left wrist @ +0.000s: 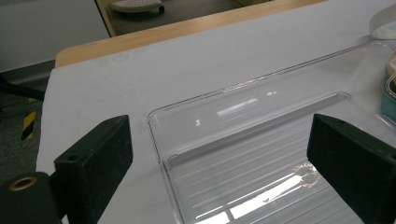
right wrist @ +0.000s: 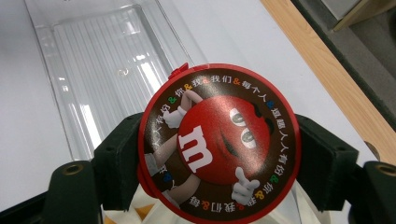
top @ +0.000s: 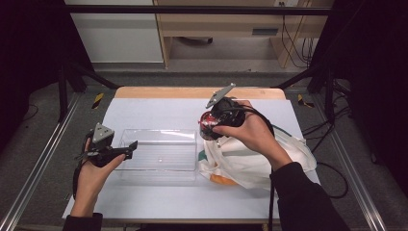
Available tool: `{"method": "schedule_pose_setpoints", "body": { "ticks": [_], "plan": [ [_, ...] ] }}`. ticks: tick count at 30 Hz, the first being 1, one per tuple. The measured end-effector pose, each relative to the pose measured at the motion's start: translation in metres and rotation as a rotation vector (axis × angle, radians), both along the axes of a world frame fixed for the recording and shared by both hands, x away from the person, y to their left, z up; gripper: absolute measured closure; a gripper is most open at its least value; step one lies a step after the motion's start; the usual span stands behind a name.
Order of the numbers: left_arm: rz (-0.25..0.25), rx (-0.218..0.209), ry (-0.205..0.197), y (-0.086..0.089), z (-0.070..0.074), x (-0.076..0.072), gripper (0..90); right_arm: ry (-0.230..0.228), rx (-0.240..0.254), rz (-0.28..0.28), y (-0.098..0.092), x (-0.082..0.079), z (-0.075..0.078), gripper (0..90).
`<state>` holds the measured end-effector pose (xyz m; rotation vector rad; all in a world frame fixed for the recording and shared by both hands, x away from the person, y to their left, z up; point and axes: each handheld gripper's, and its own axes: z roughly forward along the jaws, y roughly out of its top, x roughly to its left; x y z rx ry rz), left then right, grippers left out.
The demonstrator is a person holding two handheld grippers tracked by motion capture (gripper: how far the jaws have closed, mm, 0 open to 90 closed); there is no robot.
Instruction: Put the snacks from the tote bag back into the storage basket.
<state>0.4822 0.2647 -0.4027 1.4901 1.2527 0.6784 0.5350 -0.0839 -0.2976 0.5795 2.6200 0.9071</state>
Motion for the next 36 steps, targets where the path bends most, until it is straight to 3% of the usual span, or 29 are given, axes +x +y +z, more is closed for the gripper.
{"method": "schedule_pose_setpoints", "body": {
  "ticks": [7,16,36],
  "plan": [
    [0.013,-0.024,-0.011,0.004,0.003,-0.001,7.0,-0.007,-0.011,0.007,0.008,-0.001,-0.001,26.1],
    [0.021,-0.016,-0.006,0.012,0.004,-0.003,7.0,-0.017,-0.007,0.021,0.016,-0.005,0.002,26.1],
    [0.022,-0.014,-0.003,0.015,0.005,-0.002,7.0,0.007,-0.014,0.061,0.038,-0.001,-0.011,26.1]
  ]
}}
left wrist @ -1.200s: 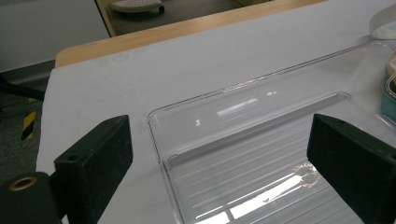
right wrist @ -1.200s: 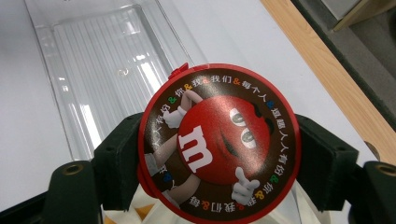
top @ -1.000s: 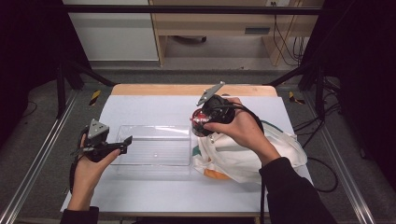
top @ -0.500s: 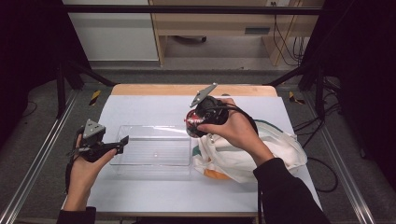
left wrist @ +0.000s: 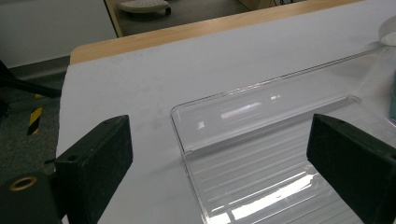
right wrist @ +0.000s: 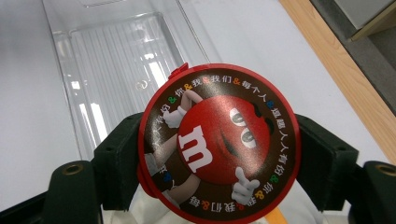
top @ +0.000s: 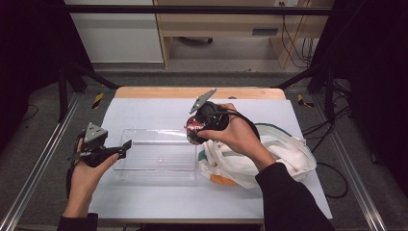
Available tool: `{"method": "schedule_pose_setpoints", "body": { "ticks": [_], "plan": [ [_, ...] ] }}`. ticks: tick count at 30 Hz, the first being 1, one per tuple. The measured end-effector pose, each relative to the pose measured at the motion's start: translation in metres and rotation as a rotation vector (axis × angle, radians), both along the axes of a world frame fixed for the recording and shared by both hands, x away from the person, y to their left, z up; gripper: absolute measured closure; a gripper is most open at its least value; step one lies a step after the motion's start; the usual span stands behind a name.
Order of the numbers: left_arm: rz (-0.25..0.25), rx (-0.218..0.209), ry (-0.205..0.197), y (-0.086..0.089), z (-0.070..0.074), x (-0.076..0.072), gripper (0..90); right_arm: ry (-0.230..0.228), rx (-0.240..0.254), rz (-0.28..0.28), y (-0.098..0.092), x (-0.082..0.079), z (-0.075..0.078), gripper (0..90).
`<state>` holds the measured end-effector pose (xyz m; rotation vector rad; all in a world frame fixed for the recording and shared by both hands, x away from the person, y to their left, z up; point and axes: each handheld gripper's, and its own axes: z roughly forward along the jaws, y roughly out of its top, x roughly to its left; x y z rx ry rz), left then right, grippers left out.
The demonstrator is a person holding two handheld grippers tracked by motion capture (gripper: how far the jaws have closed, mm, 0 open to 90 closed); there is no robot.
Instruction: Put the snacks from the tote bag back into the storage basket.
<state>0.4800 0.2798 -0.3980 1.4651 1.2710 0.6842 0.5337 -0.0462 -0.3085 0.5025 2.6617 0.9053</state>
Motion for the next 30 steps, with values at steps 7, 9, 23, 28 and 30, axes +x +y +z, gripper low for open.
{"method": "schedule_pose_setpoints", "body": {
  "ticks": [7,9,23,28,30],
  "plan": [
    [-0.003,-0.005,-0.003,0.0,0.001,0.0,7.0,0.009,0.005,0.011,0.006,0.0,-0.002,26.1],
    [-0.001,-0.006,-0.002,0.002,0.002,-0.001,7.1,0.012,0.006,0.015,0.009,0.0,-0.003,26.1],
    [0.002,-0.008,0.0,0.006,0.003,-0.001,7.1,0.022,0.002,0.043,0.026,0.0,-0.008,26.1],
    [0.0,-0.004,0.008,0.007,0.002,-0.002,7.1,0.032,-0.003,0.045,0.03,0.0,-0.011,26.1],
    [0.001,-0.006,0.009,0.007,0.002,-0.002,7.1,0.031,-0.003,0.045,0.031,0.001,-0.012,26.1]
  ]
}}
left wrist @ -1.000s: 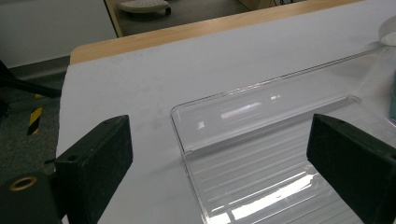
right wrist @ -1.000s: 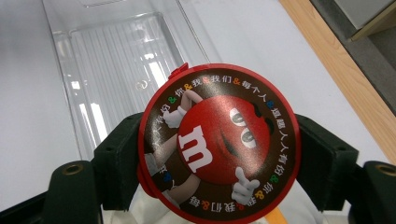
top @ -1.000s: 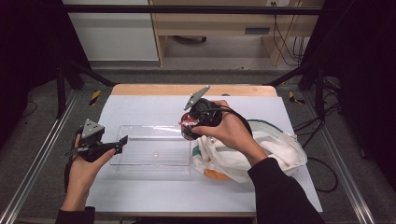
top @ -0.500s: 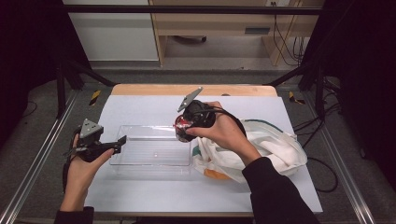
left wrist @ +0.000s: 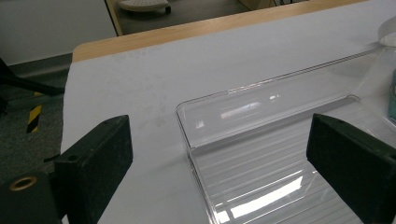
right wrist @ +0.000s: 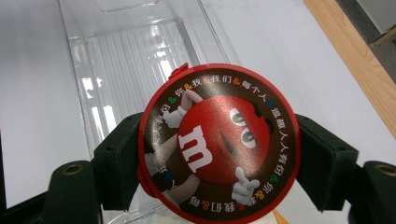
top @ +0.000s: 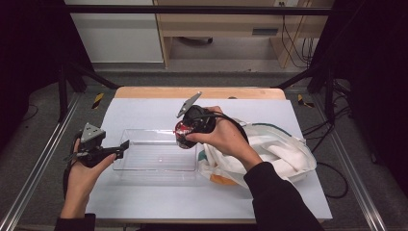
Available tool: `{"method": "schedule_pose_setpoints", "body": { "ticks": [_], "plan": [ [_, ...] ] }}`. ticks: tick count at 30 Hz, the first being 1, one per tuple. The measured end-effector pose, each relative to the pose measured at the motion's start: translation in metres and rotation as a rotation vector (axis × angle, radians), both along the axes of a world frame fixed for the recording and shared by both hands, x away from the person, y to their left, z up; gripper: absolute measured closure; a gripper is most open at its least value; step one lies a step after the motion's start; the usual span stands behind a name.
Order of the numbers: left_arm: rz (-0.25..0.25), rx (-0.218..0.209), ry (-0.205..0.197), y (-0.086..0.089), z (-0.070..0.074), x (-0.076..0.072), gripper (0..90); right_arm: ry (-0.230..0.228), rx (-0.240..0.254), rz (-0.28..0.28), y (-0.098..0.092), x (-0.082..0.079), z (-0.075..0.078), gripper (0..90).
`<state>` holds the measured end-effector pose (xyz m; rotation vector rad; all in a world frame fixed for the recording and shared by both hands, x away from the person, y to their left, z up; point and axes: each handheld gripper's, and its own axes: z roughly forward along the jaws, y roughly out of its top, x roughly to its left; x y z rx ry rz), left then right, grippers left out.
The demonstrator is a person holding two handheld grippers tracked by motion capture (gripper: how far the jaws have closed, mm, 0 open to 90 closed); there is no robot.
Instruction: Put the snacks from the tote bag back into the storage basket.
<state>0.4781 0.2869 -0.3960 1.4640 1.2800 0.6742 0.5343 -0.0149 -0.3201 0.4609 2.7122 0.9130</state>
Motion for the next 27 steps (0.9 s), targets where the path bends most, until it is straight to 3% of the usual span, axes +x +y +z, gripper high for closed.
{"method": "schedule_pose_setpoints", "body": {
  "ticks": [27],
  "plan": [
    [-0.004,0.002,0.013,0.004,-0.001,0.0,7.1,0.037,-0.037,0.013,0.01,0.006,-0.026,26.2]
  ]
}}
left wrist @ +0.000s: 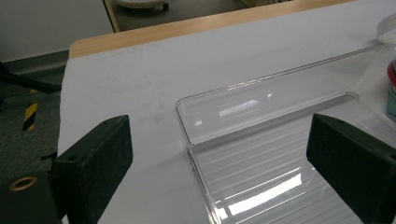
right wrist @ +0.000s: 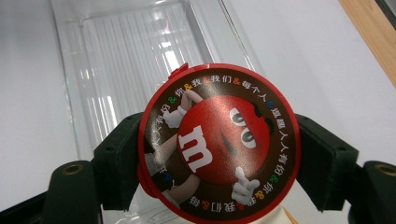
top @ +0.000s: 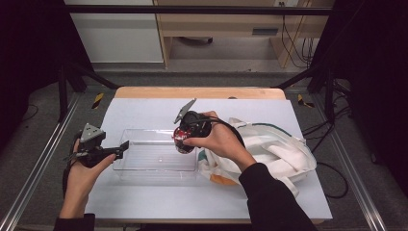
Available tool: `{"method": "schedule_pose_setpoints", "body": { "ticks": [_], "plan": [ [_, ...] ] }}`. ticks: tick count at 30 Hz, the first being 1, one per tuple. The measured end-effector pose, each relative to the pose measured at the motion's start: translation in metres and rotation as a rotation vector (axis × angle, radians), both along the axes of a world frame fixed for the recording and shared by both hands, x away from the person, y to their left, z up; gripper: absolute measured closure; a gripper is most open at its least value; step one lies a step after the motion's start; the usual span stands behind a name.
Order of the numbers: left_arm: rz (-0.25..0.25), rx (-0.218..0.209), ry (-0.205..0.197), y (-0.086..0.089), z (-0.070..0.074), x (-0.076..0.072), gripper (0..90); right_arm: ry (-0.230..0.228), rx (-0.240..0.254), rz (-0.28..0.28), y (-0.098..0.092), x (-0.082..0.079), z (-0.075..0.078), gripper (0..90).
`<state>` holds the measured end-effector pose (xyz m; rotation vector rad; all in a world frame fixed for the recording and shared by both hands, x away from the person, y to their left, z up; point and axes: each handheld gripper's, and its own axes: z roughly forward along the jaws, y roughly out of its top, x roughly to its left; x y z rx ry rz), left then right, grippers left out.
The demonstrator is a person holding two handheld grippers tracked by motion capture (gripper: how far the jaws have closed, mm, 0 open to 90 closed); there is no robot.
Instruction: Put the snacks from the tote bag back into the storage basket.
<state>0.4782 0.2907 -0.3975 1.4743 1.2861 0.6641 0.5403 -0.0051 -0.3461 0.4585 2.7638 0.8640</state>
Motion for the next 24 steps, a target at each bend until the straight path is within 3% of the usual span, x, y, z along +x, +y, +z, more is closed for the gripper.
{"method": "schedule_pose_setpoints", "body": {
  "ticks": [24],
  "plan": [
    [-0.001,0.004,0.01,0.002,-0.002,0.001,7.2,0.023,0.004,0.002,-0.002,0.001,-0.015,26.1]
  ]
}}
